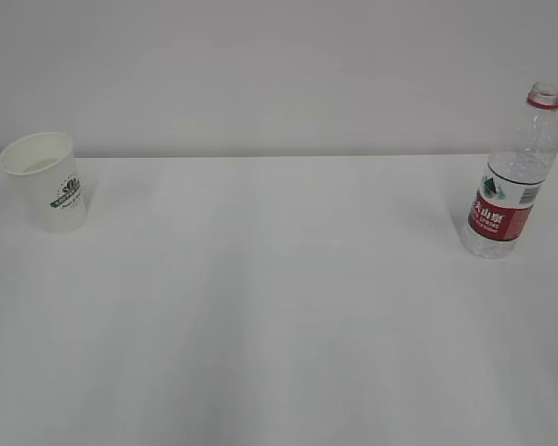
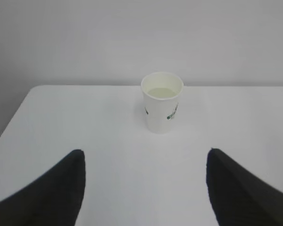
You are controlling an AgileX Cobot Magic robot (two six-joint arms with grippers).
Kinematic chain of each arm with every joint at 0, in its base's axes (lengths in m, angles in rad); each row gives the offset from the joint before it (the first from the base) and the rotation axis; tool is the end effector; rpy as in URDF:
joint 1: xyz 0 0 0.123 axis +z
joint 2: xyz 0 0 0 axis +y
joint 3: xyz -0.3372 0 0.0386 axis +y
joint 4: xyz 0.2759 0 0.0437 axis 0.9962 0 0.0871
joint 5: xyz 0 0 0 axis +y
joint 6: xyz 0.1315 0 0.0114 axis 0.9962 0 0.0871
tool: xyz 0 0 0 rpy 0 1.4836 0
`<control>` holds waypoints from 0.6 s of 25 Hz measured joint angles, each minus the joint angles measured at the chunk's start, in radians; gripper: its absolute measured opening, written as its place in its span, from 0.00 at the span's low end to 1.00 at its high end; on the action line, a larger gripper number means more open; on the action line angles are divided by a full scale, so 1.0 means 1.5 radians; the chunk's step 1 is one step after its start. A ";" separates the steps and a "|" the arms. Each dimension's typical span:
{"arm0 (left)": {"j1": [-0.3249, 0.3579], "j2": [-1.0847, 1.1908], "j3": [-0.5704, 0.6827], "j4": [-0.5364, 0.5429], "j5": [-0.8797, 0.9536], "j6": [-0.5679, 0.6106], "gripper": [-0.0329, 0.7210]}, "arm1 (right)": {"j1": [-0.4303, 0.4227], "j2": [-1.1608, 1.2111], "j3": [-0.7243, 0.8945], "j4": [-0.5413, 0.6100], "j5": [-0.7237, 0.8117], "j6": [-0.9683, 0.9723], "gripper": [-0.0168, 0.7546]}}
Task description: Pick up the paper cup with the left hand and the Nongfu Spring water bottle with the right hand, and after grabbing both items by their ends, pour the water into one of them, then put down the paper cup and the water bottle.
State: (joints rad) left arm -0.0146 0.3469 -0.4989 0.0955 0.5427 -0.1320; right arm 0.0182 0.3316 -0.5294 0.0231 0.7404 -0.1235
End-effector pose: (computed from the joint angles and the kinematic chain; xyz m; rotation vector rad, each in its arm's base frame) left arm 0.0881 0.0052 0.3197 -0.0672 1.8707 0.0015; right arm 0.0741 0.0034 0.3082 -0.1360 2.0217 -0.0400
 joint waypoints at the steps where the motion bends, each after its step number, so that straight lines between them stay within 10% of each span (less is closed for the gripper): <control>1: 0.000 0.000 -0.008 -0.003 0.017 0.002 0.81 | 0.000 -0.002 -0.004 0.000 0.015 -0.002 0.79; 15: 0.000 -0.001 -0.096 -0.074 0.247 0.115 0.80 | 0.000 -0.023 -0.017 0.003 0.158 0.027 0.79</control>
State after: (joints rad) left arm -0.0146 0.3453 -0.6430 -0.0154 0.9138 0.0409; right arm 0.0182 0.2976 -0.5548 0.0279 0.9776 -0.0827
